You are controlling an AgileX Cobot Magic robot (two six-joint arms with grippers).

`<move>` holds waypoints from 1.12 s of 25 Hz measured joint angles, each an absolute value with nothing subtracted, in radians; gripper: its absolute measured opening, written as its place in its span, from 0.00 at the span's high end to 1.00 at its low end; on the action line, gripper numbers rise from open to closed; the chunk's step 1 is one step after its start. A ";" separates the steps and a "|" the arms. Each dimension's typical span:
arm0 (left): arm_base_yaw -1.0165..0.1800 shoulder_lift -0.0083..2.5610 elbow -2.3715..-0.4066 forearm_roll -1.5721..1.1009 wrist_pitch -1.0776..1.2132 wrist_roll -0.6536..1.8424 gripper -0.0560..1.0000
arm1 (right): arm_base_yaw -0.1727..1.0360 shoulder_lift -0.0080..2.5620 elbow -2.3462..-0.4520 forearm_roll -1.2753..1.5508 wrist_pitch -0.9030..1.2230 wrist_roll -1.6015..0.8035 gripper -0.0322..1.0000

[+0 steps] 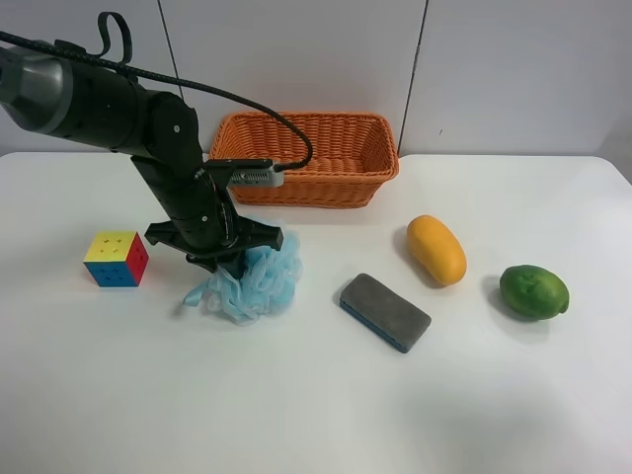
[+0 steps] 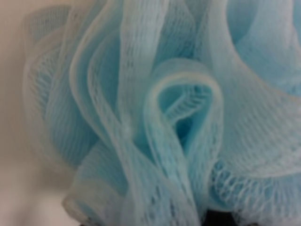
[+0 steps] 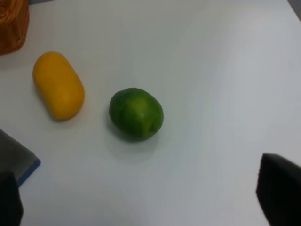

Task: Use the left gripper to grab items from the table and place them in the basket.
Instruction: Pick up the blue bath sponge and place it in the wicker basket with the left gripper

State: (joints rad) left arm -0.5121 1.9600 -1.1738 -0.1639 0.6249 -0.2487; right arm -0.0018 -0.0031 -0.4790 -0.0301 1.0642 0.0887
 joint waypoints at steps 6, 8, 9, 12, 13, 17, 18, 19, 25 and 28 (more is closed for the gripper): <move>-0.510 1.930 -1.174 -0.156 0.645 -0.249 0.80 | -0.002 -0.003 -0.479 -0.030 1.064 0.089 0.01; -0.510 1.893 -1.174 -0.141 0.672 -0.249 0.80 | -0.002 -0.003 -0.479 -0.030 1.064 0.089 0.01; -0.508 1.865 -1.174 -0.137 0.686 -0.249 0.80 | -0.002 -0.003 -0.479 -0.030 1.064 0.089 0.01; -0.504 1.777 -1.174 -0.127 0.728 -0.249 0.80 | -0.002 -0.003 -0.479 -0.030 1.064 0.089 0.01; -0.504 1.748 -1.174 -0.127 0.740 -0.249 0.80 | -0.002 -0.003 -0.479 -0.030 1.064 0.089 0.01; -0.504 1.667 -1.188 -0.126 0.796 -0.249 0.80 | -0.002 -0.003 -0.479 -0.030 1.064 0.089 0.01; -0.504 1.661 -1.209 -0.126 0.816 -0.249 0.80 | -0.002 -0.003 -0.479 -0.030 1.064 0.089 0.01; -0.504 1.658 -1.237 -0.126 0.839 -0.249 0.80 | -0.002 -0.003 -0.479 -0.030 1.064 0.089 0.01; -0.504 1.664 -1.433 -0.094 0.906 -0.249 0.80 | -0.002 -0.003 -0.479 -0.030 1.064 0.089 0.01; -0.504 1.705 -1.554 -0.070 0.933 -0.246 0.80 | -0.002 -0.003 -0.479 -0.030 1.064 0.089 0.01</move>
